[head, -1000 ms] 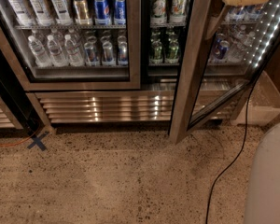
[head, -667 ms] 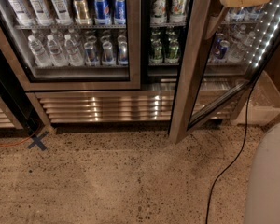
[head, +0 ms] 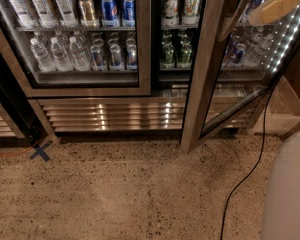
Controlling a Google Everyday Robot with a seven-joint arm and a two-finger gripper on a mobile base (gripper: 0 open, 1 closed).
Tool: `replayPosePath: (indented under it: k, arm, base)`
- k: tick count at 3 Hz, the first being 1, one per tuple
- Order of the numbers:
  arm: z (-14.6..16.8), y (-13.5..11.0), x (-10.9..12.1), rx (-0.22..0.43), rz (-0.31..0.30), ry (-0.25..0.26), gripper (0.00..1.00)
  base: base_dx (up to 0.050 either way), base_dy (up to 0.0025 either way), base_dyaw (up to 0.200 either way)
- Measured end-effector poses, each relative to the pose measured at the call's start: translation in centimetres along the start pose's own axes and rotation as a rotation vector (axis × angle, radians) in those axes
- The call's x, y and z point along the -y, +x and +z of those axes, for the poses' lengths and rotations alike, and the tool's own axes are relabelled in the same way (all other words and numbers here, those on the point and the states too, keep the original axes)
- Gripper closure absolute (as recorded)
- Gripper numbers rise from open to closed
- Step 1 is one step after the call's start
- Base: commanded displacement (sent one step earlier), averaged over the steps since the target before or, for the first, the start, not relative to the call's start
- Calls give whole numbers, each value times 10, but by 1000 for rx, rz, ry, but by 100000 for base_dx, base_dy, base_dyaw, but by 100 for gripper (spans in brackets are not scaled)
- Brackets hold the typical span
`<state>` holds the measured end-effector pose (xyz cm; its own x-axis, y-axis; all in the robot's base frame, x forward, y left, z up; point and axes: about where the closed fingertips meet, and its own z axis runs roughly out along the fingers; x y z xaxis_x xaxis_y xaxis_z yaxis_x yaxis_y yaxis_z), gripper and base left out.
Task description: Open right fridge door
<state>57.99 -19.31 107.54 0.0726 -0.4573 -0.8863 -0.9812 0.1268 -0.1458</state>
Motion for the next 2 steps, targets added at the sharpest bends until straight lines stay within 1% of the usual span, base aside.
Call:
replayPosePath:
  k: [1,2]
  arm:
    - [-26,-42,-10,-88,-73,127,0]
    - [-90,-146,-38,-295,-270,440,0]
  base:
    - [0,0,0]
    - [0,0,0]
